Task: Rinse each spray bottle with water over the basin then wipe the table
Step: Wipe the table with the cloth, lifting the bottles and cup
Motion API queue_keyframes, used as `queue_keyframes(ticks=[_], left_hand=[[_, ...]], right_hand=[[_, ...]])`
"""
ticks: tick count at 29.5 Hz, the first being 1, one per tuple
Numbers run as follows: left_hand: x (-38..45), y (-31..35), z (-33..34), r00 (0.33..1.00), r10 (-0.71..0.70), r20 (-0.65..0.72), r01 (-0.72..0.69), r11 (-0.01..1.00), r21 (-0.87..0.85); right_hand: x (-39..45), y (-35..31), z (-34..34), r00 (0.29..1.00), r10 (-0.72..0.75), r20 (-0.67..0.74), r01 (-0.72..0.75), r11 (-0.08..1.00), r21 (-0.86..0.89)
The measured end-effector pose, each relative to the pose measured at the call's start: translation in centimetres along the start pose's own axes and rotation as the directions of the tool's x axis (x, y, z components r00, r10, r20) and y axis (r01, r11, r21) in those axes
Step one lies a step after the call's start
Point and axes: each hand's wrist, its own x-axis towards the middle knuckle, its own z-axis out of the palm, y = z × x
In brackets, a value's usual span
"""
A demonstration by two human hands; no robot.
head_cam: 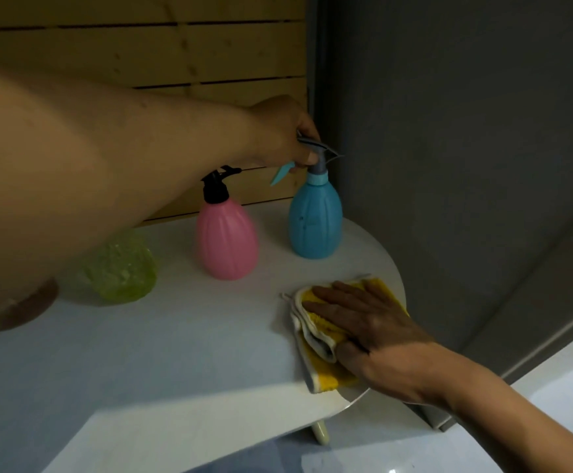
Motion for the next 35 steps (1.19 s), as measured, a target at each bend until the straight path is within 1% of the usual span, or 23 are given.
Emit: queue_keyframes(ticks=[4, 7, 10, 13, 16, 17, 21, 22, 26, 31, 34, 35], left_hand=[[-0.3, 0.6, -0.3, 1.000, -0.025, -0.017, 0.026, 0.997, 0.071], [-1.2, 1.0, -0.9, 0.999, -0.044, -0.026, 0.045, 0.998, 0.047], [-2.8, 1.0, -2.1, 0.998, -0.053, -0.036, 0.054, 0.998, 0.027], [-4.4, 0.7, -3.3, 0.997, -0.054, -0.060, 0.056, 0.998, 0.036], [-6.4, -0.2, -4.6, 0.994, -0.050, -0.098, 0.059, 0.994, 0.090], [-6.7, -0.4, -4.9, 0.995, -0.039, -0.089, 0.049, 0.992, 0.118], [-10.4, -3.7, -7.7, 0.992, -0.095, -0.078, 0.107, 0.981, 0.164], [-11.8, -4.7, -9.1, 0.988, -0.121, -0.098, 0.136, 0.977, 0.166], [-14.3, -7.2, -10.3, 0.977, -0.193, -0.091, 0.204, 0.970, 0.130], [-16.2, -7.7, -10.5, 0.981, -0.184, -0.068, 0.192, 0.971, 0.143], [-18.4, -8.4, -11.7, 0.977, -0.204, -0.056, 0.211, 0.960, 0.185], [-20.2, -9.4, -12.6, 0.971, -0.229, -0.066, 0.237, 0.953, 0.191]], right_hand=[[0.1, 0.1, 0.1, 1.000, -0.001, -0.004, 0.001, 1.000, -0.021], [0.0, 0.5, -0.1, 1.000, -0.018, 0.006, 0.018, 0.998, -0.052], [0.3, 0.9, -1.1, 0.999, -0.049, -0.007, 0.047, 0.987, -0.157], [1.2, 1.1, -1.3, 0.998, -0.066, 0.000, 0.064, 0.981, -0.185], [1.5, 1.2, -0.3, 0.996, -0.081, 0.029, 0.085, 0.977, -0.194], [1.3, 1.8, -0.1, 0.996, -0.072, 0.049, 0.080, 0.977, -0.197], [1.0, 0.6, 0.7, 0.992, -0.105, 0.064, 0.117, 0.968, -0.222], [1.4, -0.4, 0.7, 0.991, -0.125, 0.051, 0.134, 0.962, -0.237], [1.9, -2.6, 2.1, 0.988, -0.145, 0.054, 0.154, 0.948, -0.279], [2.2, -5.5, 3.1, 0.983, -0.170, 0.065, 0.182, 0.937, -0.300], [2.2, -6.2, 3.7, 0.984, -0.172, 0.041, 0.176, 0.930, -0.323], [2.5, -7.2, 4.0, 0.982, -0.183, 0.047, 0.188, 0.925, -0.329]])
